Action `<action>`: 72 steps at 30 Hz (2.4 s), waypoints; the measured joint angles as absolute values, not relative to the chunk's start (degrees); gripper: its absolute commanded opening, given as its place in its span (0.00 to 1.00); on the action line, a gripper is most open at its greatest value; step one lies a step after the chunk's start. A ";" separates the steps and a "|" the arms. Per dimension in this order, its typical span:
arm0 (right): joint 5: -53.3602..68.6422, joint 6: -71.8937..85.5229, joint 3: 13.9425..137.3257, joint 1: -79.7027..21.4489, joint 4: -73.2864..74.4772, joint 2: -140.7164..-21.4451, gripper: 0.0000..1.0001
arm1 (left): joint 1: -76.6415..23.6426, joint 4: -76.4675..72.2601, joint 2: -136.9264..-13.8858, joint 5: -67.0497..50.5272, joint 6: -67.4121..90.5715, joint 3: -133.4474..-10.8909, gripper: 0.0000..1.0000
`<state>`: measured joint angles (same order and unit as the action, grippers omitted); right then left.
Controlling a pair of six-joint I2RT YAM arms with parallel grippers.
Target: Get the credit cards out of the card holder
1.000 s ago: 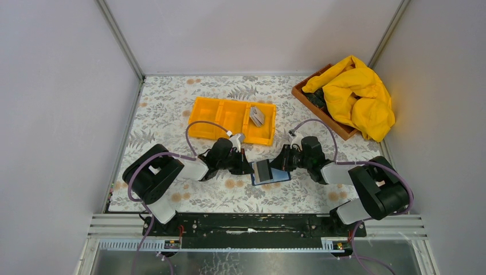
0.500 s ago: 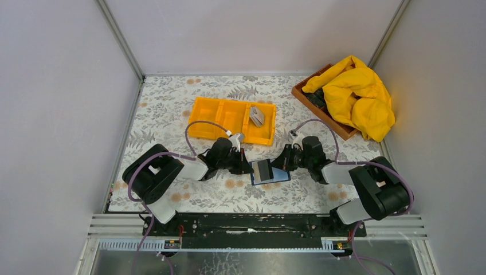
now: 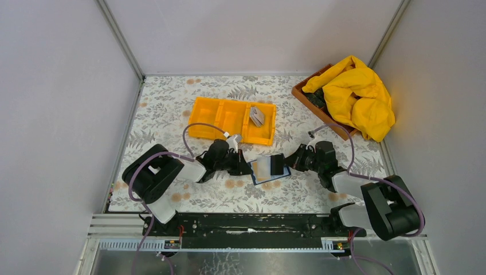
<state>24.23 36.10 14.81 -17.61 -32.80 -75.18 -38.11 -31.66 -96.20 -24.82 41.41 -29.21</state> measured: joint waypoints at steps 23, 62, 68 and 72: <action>34.68 42.39 7.94 -16.45 -53.08 -68.53 0.00 | -37.30 -46.44 -82.81 -30.04 43.81 -22.24 0.69; 54.46 61.39 10.28 -22.15 -89.45 -90.24 0.00 | -34.87 -70.11 -92.44 -48.58 54.59 -23.79 0.01; 55.83 61.32 10.28 -22.20 -89.47 -90.37 0.00 | -34.37 -76.49 -95.96 -51.55 59.37 -23.79 0.00; 55.70 60.16 10.28 -22.26 -88.49 -89.36 0.43 | -34.35 -75.40 -95.33 -51.35 58.72 -23.79 0.00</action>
